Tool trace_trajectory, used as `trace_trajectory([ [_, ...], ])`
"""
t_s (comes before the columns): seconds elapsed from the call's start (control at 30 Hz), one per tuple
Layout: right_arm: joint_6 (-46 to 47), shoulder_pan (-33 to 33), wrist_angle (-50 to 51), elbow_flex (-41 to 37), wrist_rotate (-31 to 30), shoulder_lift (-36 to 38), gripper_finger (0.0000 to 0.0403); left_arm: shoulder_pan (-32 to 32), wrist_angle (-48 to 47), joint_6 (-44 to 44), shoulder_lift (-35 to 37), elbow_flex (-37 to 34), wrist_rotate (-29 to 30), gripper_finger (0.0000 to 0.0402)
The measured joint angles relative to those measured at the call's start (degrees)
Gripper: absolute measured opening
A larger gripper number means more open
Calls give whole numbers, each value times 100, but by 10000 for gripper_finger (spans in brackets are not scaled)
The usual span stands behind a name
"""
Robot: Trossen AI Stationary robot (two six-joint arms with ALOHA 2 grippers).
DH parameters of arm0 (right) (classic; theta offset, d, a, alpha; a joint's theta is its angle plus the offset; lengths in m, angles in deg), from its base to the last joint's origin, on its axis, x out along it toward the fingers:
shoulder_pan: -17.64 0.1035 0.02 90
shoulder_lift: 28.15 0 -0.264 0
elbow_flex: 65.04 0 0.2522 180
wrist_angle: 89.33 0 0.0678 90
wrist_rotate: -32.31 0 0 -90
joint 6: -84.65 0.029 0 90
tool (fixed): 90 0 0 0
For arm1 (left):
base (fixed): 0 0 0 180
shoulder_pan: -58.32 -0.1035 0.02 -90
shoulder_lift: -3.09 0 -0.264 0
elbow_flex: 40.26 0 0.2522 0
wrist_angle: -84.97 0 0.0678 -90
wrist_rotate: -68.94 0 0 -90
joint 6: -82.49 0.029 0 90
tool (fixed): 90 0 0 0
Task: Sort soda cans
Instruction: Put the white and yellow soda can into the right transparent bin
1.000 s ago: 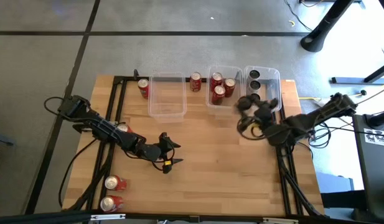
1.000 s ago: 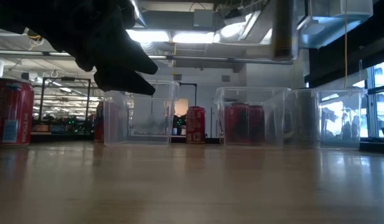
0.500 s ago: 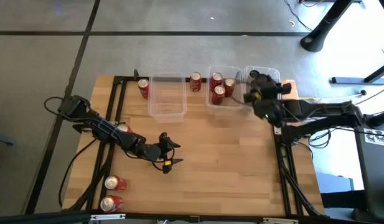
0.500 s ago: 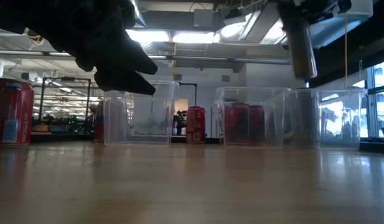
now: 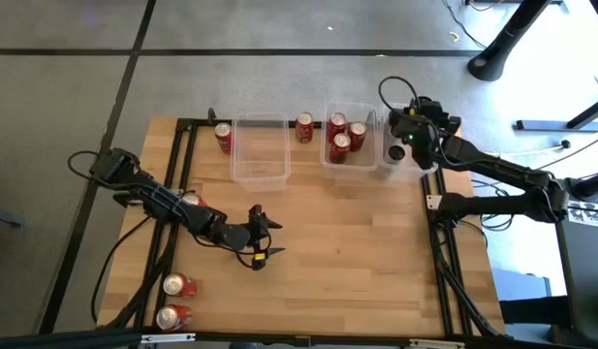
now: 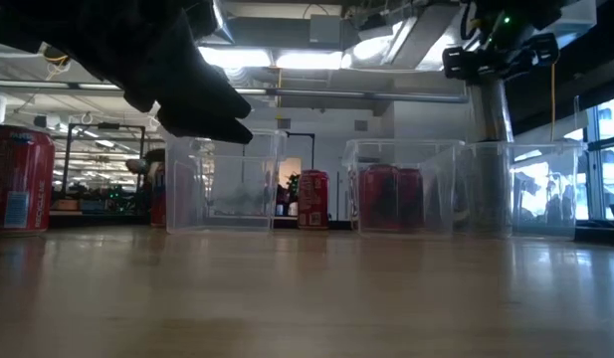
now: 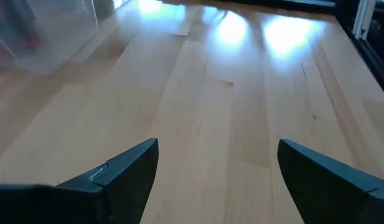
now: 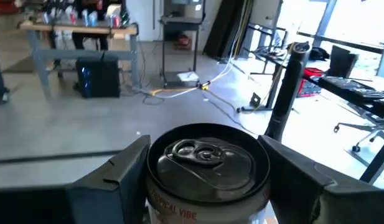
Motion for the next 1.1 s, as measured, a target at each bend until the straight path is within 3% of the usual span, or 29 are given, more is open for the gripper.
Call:
trace_trajectory([
  [0.3,-737,-103,-715,-36,17,-28,243,1,-14,427,213,0,0,317],
  [0.67,-1529,-103,-754,-51,-555,-37,243,1,-159,1270,883,0,28,317],
  [1.1,-143,-107,-483,-631,-251,-558,243,-1,-381,1904,1344,0,273,317],
])
